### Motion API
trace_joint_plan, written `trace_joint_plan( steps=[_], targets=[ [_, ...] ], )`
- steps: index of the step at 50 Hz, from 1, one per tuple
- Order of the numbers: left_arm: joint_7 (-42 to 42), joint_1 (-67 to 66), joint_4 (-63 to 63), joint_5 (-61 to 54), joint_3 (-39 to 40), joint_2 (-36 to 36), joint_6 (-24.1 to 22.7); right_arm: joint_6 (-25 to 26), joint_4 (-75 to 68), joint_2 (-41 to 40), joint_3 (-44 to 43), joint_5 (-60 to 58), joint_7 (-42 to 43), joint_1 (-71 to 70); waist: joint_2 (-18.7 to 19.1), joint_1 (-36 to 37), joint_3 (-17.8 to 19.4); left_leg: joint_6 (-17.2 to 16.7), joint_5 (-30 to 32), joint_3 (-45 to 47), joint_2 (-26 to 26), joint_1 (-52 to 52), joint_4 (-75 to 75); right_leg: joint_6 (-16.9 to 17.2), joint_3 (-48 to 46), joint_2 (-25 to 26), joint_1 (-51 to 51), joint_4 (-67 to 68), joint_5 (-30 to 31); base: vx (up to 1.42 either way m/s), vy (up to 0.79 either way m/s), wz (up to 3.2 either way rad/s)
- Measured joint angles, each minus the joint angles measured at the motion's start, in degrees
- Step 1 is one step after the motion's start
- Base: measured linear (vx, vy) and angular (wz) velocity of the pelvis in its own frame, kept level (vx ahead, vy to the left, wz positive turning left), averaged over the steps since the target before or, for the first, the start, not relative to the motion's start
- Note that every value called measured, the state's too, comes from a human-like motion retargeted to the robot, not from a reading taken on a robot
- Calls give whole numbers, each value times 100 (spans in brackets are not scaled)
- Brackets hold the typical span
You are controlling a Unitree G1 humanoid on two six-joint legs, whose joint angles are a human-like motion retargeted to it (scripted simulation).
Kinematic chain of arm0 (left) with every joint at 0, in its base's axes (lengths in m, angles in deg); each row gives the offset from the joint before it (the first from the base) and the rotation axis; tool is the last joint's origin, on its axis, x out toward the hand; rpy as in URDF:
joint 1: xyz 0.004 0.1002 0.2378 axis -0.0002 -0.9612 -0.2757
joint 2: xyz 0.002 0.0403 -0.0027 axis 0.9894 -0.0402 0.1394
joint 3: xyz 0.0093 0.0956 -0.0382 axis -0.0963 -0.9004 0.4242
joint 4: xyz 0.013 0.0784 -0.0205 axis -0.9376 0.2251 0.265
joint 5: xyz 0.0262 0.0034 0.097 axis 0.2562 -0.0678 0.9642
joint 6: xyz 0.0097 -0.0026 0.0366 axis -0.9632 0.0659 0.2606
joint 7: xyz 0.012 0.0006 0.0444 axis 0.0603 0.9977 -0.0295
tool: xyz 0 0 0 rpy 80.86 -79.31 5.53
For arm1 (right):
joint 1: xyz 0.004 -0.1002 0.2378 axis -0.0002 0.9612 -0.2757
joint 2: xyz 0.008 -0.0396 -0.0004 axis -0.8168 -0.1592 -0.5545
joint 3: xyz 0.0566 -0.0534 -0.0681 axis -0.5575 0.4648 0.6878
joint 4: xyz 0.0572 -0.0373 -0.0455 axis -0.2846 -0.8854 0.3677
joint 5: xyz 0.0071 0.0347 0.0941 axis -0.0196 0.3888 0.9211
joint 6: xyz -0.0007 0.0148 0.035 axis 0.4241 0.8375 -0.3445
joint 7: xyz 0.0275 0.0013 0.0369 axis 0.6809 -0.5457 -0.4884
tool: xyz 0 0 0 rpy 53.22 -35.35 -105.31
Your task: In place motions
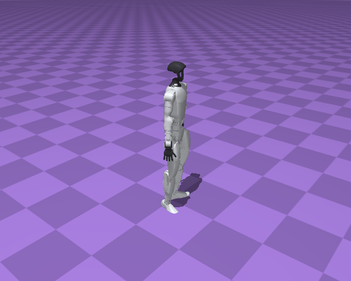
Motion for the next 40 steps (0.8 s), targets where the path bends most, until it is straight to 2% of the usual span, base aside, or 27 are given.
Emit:
trace_joint_plan(
  steps=[12,23,40],
  targets=[
    [-52,-113,27,-79,-14,50,27,-33,173,-10,94,-122,-79,-152,-123,96,79,40,34,-90,-40,7,-2,-60,-76,-11,31,-38,0,-1,-1,7],
    [-36,-35,5,-112,-124,-13,26,-2,38,-26,95,-197,-77,-120,-160,-119,34,1,-56,98,50,83,32,-115,189,79,-60,16,19,-5,-11,-23],
    [98,-229,-181,-5,-301,48,-5,90,-81,-68,246,-309,-59,-387,-90,-1011,46,-256,-230,966,243,354,86,-359,1242,348,-463,149,215,-17,-9,-70]
  ],
)
